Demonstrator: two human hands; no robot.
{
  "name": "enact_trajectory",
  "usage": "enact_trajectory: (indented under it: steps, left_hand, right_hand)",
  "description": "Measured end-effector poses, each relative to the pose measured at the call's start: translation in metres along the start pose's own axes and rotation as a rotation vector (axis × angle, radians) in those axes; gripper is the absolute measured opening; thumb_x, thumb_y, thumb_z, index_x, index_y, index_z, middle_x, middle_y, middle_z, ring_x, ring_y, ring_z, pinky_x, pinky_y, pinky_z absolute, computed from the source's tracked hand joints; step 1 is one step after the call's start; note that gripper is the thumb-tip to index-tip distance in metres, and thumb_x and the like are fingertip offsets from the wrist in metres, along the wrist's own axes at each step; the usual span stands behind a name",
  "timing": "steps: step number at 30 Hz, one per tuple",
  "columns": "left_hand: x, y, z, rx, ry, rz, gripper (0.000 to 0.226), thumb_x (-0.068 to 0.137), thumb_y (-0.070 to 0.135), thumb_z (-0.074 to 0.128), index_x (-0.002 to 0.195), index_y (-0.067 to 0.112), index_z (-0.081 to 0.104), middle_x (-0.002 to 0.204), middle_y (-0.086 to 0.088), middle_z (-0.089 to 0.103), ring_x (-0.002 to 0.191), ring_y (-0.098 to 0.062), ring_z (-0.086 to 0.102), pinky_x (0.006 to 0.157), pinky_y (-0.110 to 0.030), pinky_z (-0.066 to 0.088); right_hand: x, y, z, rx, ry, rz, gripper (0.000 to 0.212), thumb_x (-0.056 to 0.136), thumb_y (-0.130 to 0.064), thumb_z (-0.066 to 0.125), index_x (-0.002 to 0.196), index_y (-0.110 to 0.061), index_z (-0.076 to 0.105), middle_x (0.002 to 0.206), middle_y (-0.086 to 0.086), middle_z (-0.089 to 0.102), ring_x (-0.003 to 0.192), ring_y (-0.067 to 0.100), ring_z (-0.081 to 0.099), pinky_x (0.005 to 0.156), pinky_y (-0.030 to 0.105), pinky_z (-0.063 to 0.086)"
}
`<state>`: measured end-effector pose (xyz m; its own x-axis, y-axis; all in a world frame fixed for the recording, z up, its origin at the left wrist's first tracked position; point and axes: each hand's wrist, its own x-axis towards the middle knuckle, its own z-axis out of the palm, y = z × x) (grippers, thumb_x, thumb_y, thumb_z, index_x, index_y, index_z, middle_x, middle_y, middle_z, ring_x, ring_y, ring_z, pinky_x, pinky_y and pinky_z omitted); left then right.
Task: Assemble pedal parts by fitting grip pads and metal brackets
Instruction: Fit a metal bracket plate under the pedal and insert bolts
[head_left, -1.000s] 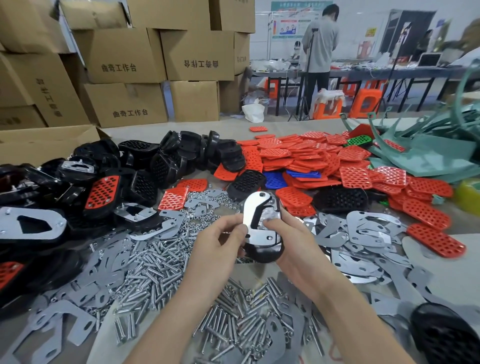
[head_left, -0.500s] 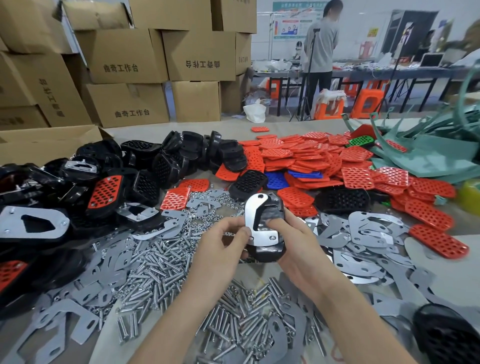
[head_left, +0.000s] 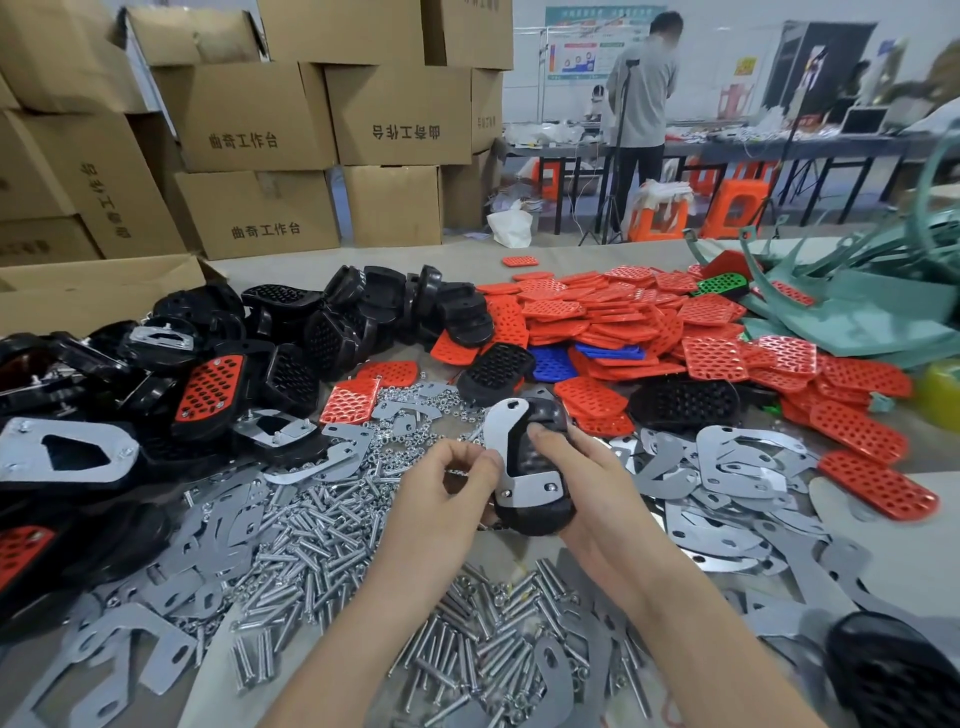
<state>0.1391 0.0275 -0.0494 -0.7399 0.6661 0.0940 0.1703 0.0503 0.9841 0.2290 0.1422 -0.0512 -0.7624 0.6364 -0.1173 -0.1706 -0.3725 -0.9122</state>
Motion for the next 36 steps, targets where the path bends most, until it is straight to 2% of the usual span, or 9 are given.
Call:
enact_trajectory:
  steps: [4, 9, 11, 14, 18, 23, 26, 31, 36]
  left_hand:
    - [-0.0014, 0.0004, -0.0009, 0.022, -0.036, 0.022, 0.015, 0.1, 0.025, 0.06, 0.091, 0.015, 0.066, 0.075, 0.008, 0.073, 0.064, -0.003, 0.066, 0.06, -0.015, 0.051]
    - [-0.0014, 0.0003, -0.001, 0.03, -0.058, 0.04, 0.014, 0.1, 0.026, 0.06, 0.09, 0.017, 0.065, 0.076, 0.008, 0.072, 0.066, -0.004, 0.064, 0.061, -0.017, 0.051]
    - [-0.0009, 0.0, -0.0023, 0.036, -0.072, 0.024, 0.015, 0.099, 0.029, 0.061, 0.09, 0.018, 0.066, 0.075, 0.008, 0.071, 0.064, -0.006, 0.064, 0.062, -0.021, 0.053]
    - [0.0007, -0.0009, -0.0053, 0.05, -0.096, -0.019, 0.017, 0.098, 0.033, 0.061, 0.09, 0.019, 0.065, 0.075, 0.008, 0.071, 0.065, -0.01, 0.067, 0.07, -0.03, 0.056]
    - [0.0025, -0.0014, -0.0063, 0.045, -0.121, -0.032, 0.019, 0.099, 0.032, 0.06, 0.085, 0.019, 0.063, 0.072, 0.011, 0.068, 0.065, -0.007, 0.066, 0.065, -0.022, 0.056]
    - [0.0031, -0.0007, -0.0065, 0.032, -0.159, 0.001, 0.02, 0.101, 0.027, 0.059, 0.082, 0.02, 0.062, 0.069, 0.016, 0.064, 0.066, -0.003, 0.062, 0.066, -0.022, 0.055]
    - [0.0018, 0.001, -0.007, 0.032, -0.163, 0.012, 0.025, 0.1, 0.028, 0.058, 0.075, 0.03, 0.062, 0.067, 0.018, 0.063, 0.065, -0.003, 0.063, 0.065, -0.02, 0.054]
    - [0.0011, 0.0029, -0.008, 0.043, -0.165, 0.029, 0.02, 0.101, 0.027, 0.057, 0.083, 0.02, 0.061, 0.066, 0.019, 0.062, 0.066, -0.004, 0.063, 0.063, -0.017, 0.052]
    - [-0.0004, 0.0055, -0.0094, 0.032, -0.164, 0.021, 0.02, 0.101, 0.027, 0.058, 0.083, 0.017, 0.059, 0.066, 0.017, 0.062, 0.066, -0.007, 0.064, 0.058, -0.013, 0.049]
  right_hand:
    - [0.0011, 0.0021, 0.0025, -0.044, 0.044, -0.023, 0.018, 0.101, -0.022, 0.064, 0.096, -0.017, 0.08, 0.101, 0.013, 0.08, 0.087, 0.027, 0.074, 0.099, 0.058, 0.054]
    - [0.0029, 0.0049, 0.0023, -0.084, 0.065, -0.044, 0.016, 0.099, -0.025, 0.067, 0.091, -0.024, 0.081, 0.099, 0.011, 0.08, 0.088, 0.025, 0.074, 0.1, 0.057, 0.053]
    - [0.0025, 0.0062, 0.0021, -0.117, 0.069, -0.05, 0.017, 0.099, -0.027, 0.067, 0.089, -0.027, 0.081, 0.094, 0.008, 0.08, 0.086, 0.022, 0.075, 0.101, 0.057, 0.053]
    - [0.0029, 0.0088, 0.0022, -0.157, 0.083, -0.054, 0.014, 0.098, -0.028, 0.068, 0.09, -0.027, 0.08, 0.094, 0.006, 0.08, 0.093, 0.026, 0.073, 0.106, 0.059, 0.05]
    - [0.0039, 0.0098, 0.0022, -0.168, 0.097, -0.054, 0.016, 0.099, -0.027, 0.068, 0.088, -0.025, 0.079, 0.094, 0.007, 0.079, 0.099, 0.033, 0.072, 0.101, 0.053, 0.051]
    - [0.0039, 0.0086, 0.0011, -0.138, 0.081, -0.051, 0.011, 0.092, -0.029, 0.071, 0.091, -0.021, 0.079, 0.095, 0.012, 0.078, 0.088, 0.028, 0.069, 0.087, 0.048, 0.053]
    - [0.0018, 0.0074, 0.0015, -0.132, 0.055, -0.071, 0.021, 0.081, -0.038, 0.072, 0.091, -0.021, 0.078, 0.091, 0.009, 0.077, 0.083, 0.024, 0.069, 0.082, 0.044, 0.053]
    - [0.0036, 0.0094, 0.0002, -0.127, 0.044, -0.084, 0.011, 0.093, -0.03, 0.072, 0.093, -0.021, 0.079, 0.094, 0.011, 0.078, 0.084, 0.024, 0.071, 0.085, 0.046, 0.053]
    - [0.001, 0.0082, 0.0017, -0.123, 0.024, -0.082, 0.025, 0.078, -0.041, 0.073, 0.095, -0.024, 0.079, 0.097, 0.011, 0.079, 0.089, 0.026, 0.073, 0.098, 0.054, 0.054]
